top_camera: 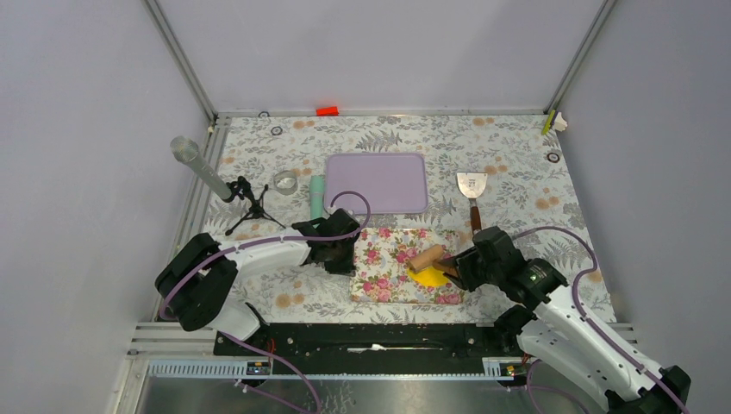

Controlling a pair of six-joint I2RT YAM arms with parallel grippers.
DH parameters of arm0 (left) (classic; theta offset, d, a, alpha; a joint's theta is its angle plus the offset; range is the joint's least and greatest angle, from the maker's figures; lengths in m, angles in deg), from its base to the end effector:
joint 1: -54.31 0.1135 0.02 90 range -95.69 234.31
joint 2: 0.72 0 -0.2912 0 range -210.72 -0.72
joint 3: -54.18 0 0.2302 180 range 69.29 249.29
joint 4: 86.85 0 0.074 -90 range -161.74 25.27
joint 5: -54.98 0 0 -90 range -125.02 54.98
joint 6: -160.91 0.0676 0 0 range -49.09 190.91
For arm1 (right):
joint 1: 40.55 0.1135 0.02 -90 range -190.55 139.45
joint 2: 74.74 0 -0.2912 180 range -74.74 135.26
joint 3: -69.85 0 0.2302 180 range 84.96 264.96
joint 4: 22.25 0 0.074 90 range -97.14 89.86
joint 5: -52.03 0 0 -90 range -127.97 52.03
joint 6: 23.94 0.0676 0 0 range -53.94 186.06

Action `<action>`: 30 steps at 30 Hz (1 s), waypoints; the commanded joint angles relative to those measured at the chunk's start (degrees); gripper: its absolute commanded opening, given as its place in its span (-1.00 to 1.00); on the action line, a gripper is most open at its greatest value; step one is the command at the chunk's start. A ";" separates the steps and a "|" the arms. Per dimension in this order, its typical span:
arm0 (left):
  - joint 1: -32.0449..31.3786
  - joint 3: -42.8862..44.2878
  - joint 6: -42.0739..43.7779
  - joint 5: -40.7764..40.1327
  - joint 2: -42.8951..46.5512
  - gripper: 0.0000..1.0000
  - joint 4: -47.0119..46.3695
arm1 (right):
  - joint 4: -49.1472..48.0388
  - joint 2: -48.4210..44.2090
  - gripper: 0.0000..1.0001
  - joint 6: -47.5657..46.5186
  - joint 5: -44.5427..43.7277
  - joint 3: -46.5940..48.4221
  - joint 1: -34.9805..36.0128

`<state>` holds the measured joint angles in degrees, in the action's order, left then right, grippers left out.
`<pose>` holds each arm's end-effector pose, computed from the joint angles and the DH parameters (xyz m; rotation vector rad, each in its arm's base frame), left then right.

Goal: Roll out the dumpling wrappers from the dough
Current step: Flatten out the dough on the work surface.

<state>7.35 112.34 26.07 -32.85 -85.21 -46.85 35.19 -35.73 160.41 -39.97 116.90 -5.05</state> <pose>0.1723 -0.1883 0.1716 0.0639 2.8435 -0.4655 0.0940 0.0642 0.2215 1.3299 2.3227 0.8769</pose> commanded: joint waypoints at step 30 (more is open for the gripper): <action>-0.41 -2.15 4.79 -5.87 3.38 -1.00 8.51 | 16.99 16.31 -1.00 -5.49 2.29 7.34 -2.88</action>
<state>7.29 110.90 26.74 -35.51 -82.39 -43.73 44.26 -24.35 157.85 -35.22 126.52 -6.90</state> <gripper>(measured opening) 0.026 0.391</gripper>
